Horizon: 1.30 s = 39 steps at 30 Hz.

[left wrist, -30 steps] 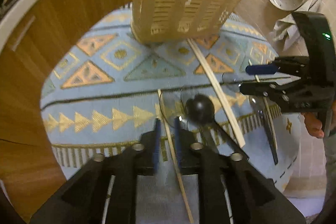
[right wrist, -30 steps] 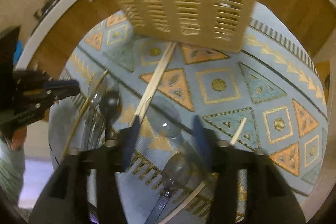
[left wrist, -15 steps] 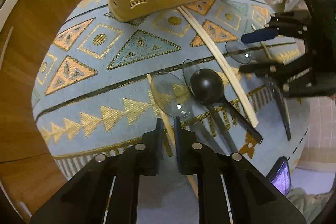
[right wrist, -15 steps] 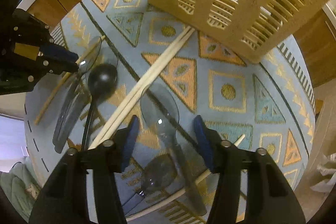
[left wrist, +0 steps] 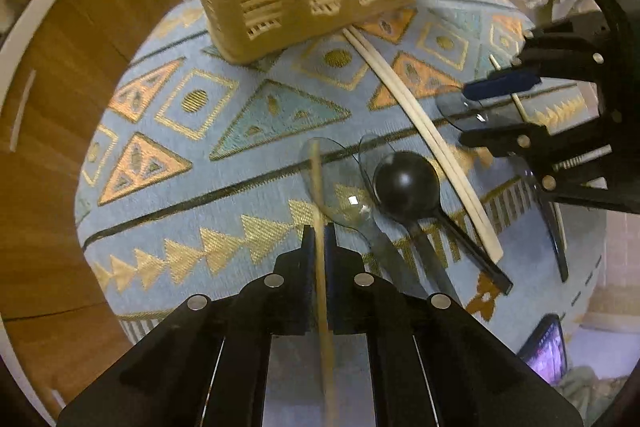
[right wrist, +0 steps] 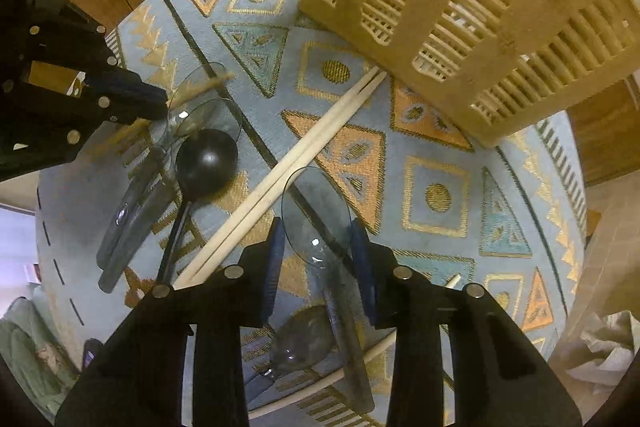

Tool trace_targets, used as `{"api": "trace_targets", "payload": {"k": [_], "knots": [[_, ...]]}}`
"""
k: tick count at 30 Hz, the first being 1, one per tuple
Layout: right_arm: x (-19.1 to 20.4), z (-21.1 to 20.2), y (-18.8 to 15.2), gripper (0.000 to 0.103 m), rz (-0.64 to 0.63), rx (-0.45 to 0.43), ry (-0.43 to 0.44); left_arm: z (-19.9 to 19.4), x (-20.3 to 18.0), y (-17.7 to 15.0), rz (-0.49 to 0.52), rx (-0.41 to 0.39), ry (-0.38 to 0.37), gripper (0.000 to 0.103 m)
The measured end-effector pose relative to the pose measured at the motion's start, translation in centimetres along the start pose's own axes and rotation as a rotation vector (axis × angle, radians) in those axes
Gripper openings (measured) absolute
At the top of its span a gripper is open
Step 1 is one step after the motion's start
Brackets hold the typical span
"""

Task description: Organize utensils

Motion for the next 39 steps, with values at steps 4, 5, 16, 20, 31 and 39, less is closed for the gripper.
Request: {"api": "trace_targets", "payload": {"k": [4, 5, 16, 20, 31, 39], "knots": [[0.7, -3.9, -0.2, 0.030, 0.004, -0.141, 0.018, -3.1, 0.6, 0.1, -0.077, -0.174, -0.030, 0.000], [0.9, -5.0, -0.1, 0.030, 0.003, -0.178, 0.026, -4.4, 0.9, 0.1, -0.098, -0.223, -0.048, 0.000], [0.1, -8.4, -1.1, 0.030, 0.050, -0.245, 0.046, -1.0, 0.5, -2.2, -0.054, -0.031, -0.099, 0.010], [-0.2, -7.0, -2.1, 0.030, 0.063, -0.222, 0.049, 0.2, 0.1, -1.5, -0.039, -0.007, -0.079, 0.010], [-0.6, -7.5, -2.0, 0.030, 0.096, -0.249, 0.080, 0.7, -0.6, 1.2, -0.035, -0.010, -0.044, 0.003], [-0.3, -13.0, -1.6, 0.030, 0.107, -0.451, 0.101, -8.3, 0.0, 0.2, -0.140, -0.395, -0.036, 0.003]]}}
Point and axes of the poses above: each gripper's, at about its wrist camera, not at the fingertips, and z roughly the way its jaws point, x to its left, y to its top, the point moved 5 cm from there along z, roughly the way its jaws point, and after that the axes turned 4 degrees about -x, right-handed, at the moved point
